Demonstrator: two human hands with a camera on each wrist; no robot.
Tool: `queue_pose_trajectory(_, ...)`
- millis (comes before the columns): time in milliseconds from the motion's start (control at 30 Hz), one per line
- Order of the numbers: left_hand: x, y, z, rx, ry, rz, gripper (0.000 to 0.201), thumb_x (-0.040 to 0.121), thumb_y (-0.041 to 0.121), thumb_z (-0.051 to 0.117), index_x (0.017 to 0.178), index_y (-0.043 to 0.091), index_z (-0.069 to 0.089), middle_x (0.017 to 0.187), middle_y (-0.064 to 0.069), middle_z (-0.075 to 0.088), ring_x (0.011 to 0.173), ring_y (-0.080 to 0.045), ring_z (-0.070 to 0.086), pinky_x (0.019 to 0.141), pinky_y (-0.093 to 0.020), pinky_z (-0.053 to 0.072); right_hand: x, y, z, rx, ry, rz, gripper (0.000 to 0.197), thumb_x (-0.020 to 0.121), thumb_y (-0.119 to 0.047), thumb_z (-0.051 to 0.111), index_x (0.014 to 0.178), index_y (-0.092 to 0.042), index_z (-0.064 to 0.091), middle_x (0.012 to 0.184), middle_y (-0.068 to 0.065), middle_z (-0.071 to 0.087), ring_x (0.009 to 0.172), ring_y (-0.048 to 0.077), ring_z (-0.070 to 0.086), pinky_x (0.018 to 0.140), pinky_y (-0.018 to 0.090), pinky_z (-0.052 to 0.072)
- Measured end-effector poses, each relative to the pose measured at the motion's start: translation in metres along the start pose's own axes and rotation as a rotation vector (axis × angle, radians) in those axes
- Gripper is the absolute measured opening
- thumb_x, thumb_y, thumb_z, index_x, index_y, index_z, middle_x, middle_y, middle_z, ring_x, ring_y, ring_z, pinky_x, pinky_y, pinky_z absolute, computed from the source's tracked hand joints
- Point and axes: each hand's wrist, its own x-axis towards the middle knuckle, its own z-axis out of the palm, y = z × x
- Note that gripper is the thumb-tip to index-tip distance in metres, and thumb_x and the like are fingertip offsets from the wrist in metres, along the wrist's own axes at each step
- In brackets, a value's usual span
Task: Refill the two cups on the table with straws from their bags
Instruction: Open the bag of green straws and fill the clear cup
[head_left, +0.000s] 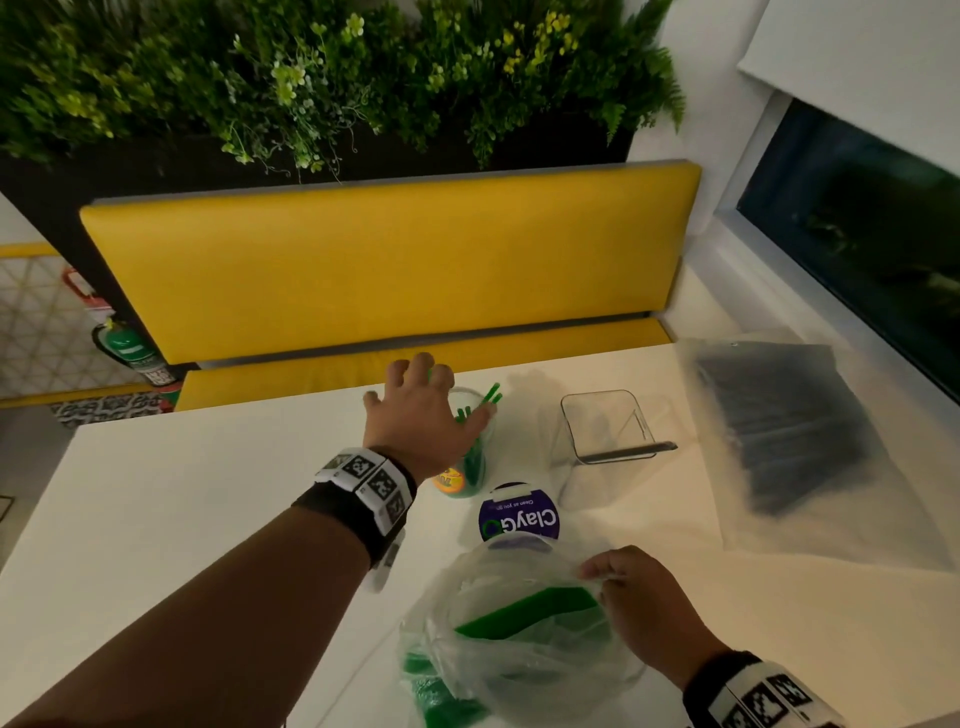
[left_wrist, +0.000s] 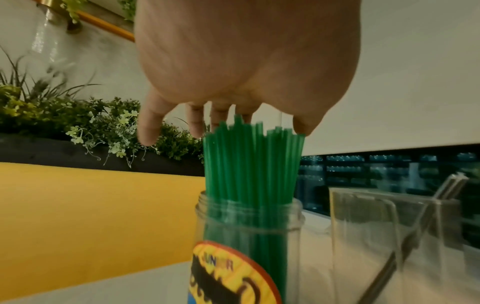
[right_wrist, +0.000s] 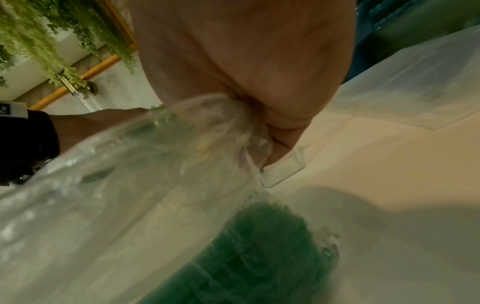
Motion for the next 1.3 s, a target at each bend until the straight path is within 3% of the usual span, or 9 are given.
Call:
queue_pose_trajectory(100, -0.006, 0.007, 0.010, -0.069, -0.072, -0.027, 0.078, 0.078, 0.083, 0.041, 0.126, 0.021, 0.046, 0.143, -0.002, 0.034, 0.127, -0.031, 0.043, 0.088, -0.053, 0.051, 0.001, 0.000, 0.002, 0.001, -0.005, 0.007, 0.046, 0.091, 0.007, 0.048, 0.080, -0.034, 0.069, 0.096, -0.014, 0.061, 0.089, -0.001, 0.056, 0.070, 0.008, 0.041)
queue_pose_trajectory(300, 0.010, 0.003, 0.013, -0.276, 0.037, 0.073, 0.027, 0.094, 0.035, 0.057, 0.102, 0.009, 0.055, 0.116, -0.008, 0.049, 0.071, -0.031, 0.058, 0.059, -0.038, 0.051, 0.000, 0.001, 0.002, 0.028, 0.003, 0.047, 0.047, 0.091, 0.006, 0.049, 0.078, -0.034, 0.069, 0.100, -0.012, 0.061, 0.090, 0.000, 0.056, 0.072, 0.009, 0.041)
queue_pose_trajectory(533, -0.019, -0.001, 0.014, -0.355, 0.117, 0.328, 0.013, 0.089, 0.020, 0.065, 0.091, 0.009, 0.059, 0.095, -0.005, 0.057, 0.064, -0.029, 0.058, 0.052, -0.035, 0.049, -0.005, 0.000, -0.001, 0.045, 0.013, 0.083, 0.044, 0.090, 0.007, 0.046, 0.084, -0.028, 0.073, 0.098, -0.011, 0.061, 0.090, 0.002, 0.055, 0.084, 0.019, 0.044)
queue_pose_trajectory(733, -0.033, 0.006, 0.015, -0.219, 0.214, 0.322, 0.035, 0.090, 0.050, 0.053, 0.104, 0.019, 0.059, 0.109, 0.002, 0.062, 0.094, -0.021, 0.060, 0.056, -0.032, 0.055, -0.008, -0.005, -0.002, -0.057, -0.014, -0.020, 0.043, 0.093, 0.003, 0.043, 0.091, -0.034, 0.065, 0.103, -0.008, 0.060, 0.094, 0.003, 0.054, 0.077, 0.009, 0.041)
queue_pose_trajectory(833, -0.035, 0.006, 0.016, -0.286, 0.160, 0.370, 0.044, 0.094, 0.054, 0.046, 0.119, 0.020, 0.055, 0.125, -0.002, 0.056, 0.113, -0.024, 0.056, 0.077, -0.040, 0.058, -0.010, -0.018, 0.001, -0.107, 0.003, -0.122, 0.043, 0.093, -0.002, 0.039, 0.110, -0.038, 0.054, 0.110, -0.006, 0.059, 0.095, 0.007, 0.057, 0.086, 0.020, 0.050)
queue_pose_trajectory(1000, -0.044, 0.002, 0.015, -0.391, -0.012, 0.396, 0.078, 0.086, 0.080, 0.036, 0.145, 0.028, 0.038, 0.157, -0.005, 0.032, 0.141, -0.027, 0.034, 0.112, -0.044, 0.038, -0.003, -0.048, 0.004, -0.286, -0.102, -0.363, 0.072, 0.091, -0.009, 0.044, 0.144, -0.051, 0.018, 0.122, -0.004, 0.050, 0.089, 0.012, 0.059, 0.079, 0.026, 0.052)
queue_pose_trajectory(1100, -0.045, 0.011, 0.016, -0.145, -0.082, 0.432, 0.099, 0.069, 0.093, 0.042, 0.151, 0.042, 0.022, 0.164, 0.002, 0.018, 0.150, -0.027, 0.018, 0.120, -0.047, 0.024, 0.009, -0.072, 0.006, -0.433, -0.095, -0.410, 0.057, 0.094, -0.010, 0.043, 0.143, -0.035, 0.031, 0.132, 0.003, 0.049, 0.098, 0.023, 0.063, 0.084, 0.037, 0.054)
queue_pose_trajectory(1200, -0.039, 0.023, 0.018, -0.040, -0.120, 0.430, 0.086, 0.077, 0.085, 0.043, 0.150, 0.046, 0.023, 0.162, 0.006, 0.027, 0.149, -0.027, 0.021, 0.118, -0.049, 0.026, 0.016, -0.081, 0.008, -0.442, -0.118, -0.389, 0.055, 0.092, -0.009, 0.043, 0.143, -0.031, 0.037, 0.144, 0.001, 0.043, 0.107, 0.027, 0.062, 0.089, 0.039, 0.052)
queue_pose_trajectory(1300, -0.027, 0.028, 0.020, 0.013, -0.035, 0.452, 0.052, 0.087, 0.055, 0.055, 0.134, 0.033, 0.054, 0.137, 0.004, 0.056, 0.128, -0.029, 0.048, 0.100, -0.045, 0.046, 0.016, -0.079, 0.011, -0.417, -0.179, -0.379, 0.074, 0.090, -0.007, 0.043, 0.153, -0.035, 0.017, 0.155, 0.001, 0.034, 0.125, 0.026, 0.053, 0.099, 0.040, 0.049)
